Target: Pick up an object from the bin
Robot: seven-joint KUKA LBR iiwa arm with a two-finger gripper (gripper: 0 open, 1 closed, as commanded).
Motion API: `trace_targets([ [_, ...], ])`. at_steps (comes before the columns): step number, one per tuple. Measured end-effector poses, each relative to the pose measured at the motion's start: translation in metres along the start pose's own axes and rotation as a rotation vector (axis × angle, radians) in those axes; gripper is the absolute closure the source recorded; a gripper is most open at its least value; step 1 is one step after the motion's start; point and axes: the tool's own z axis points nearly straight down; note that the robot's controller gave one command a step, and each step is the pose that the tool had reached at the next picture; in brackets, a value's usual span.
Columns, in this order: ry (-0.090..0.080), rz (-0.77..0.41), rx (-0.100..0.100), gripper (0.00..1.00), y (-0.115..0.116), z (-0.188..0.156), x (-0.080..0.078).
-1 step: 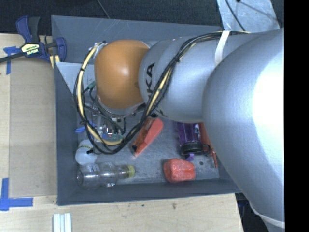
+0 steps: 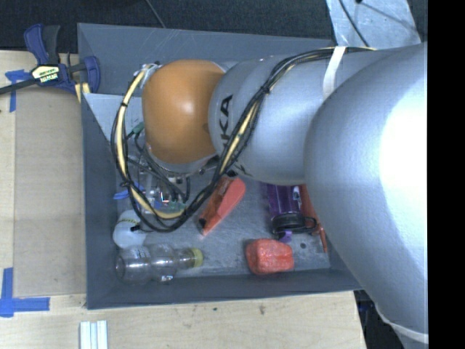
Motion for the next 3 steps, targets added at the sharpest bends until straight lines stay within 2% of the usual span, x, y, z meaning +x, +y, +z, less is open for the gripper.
trace_targets([
  [1, -0.001, -0.042, 0.0, 0.0, -0.036, -0.011, -0.022],
  [2, 0.0, -0.032, 0.001, 0.0, -0.063, 0.0, -0.033],
  [3, -0.001, -0.084, 0.0, 0.0, -0.083, 0.014, -0.027],
])
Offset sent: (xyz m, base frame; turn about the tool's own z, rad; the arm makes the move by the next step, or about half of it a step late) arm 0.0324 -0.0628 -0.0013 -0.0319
